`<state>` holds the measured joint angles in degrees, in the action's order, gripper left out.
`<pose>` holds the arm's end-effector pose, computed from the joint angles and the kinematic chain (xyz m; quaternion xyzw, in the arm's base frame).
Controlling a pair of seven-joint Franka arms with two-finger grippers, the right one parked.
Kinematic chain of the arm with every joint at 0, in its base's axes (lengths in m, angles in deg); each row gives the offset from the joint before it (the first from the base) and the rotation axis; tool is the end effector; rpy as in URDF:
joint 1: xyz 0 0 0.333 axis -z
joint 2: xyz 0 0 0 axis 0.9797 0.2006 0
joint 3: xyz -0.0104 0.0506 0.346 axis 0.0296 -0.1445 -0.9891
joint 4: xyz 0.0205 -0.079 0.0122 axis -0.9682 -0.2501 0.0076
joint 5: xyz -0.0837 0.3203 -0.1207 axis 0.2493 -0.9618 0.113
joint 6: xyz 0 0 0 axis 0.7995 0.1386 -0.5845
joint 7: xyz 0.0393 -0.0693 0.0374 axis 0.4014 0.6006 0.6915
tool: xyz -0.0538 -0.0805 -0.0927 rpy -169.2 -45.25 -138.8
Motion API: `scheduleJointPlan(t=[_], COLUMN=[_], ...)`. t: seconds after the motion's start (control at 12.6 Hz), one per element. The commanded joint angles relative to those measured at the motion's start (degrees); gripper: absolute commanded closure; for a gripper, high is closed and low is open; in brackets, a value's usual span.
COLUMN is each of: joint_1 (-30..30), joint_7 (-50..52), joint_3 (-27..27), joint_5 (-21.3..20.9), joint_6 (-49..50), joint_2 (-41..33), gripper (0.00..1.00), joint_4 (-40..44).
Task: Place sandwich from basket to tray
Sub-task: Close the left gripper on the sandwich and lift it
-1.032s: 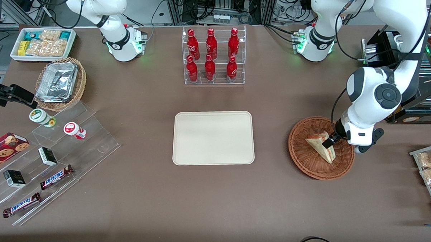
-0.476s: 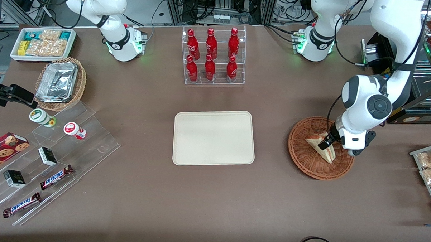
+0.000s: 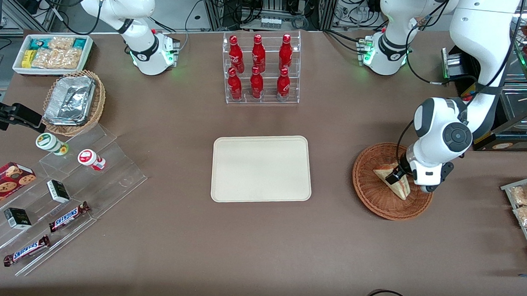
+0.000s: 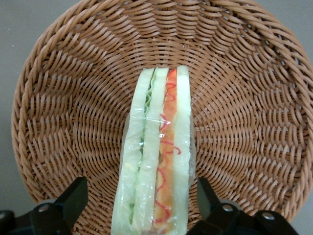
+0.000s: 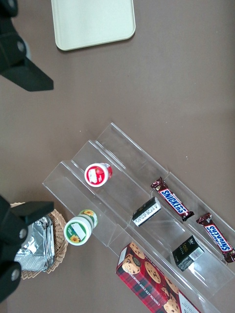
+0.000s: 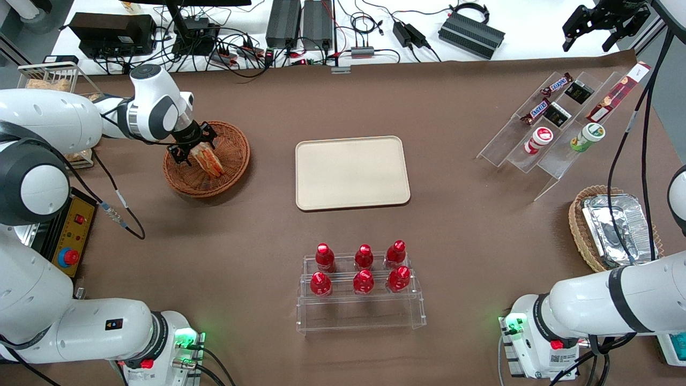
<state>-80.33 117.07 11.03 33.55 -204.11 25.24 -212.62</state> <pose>0.5346 -0.0557 0.2902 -0.9232 -0.3830 0.0310 0.0073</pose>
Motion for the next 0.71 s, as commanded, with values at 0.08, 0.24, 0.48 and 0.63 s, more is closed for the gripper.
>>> scheduleJointPlan(t=[0.08,0.24,0.48,0.63], joint_1=[0.32,0.32,0.32,0.32], joint_7=[0.38,0.29,0.20,-0.49], joint_3=[0.00,0.09,1.32,2.89], joint_5=[0.11,-0.07,-0.50,-0.77], joint_6=[0.89,1.68,9.47,16.95], joint_2=[-0.59,-0.94,-1.21,-0.77], gripper=[1.00,1.00,1.00,1.00], joint_4=[1.03,1.64,8.03,14.18])
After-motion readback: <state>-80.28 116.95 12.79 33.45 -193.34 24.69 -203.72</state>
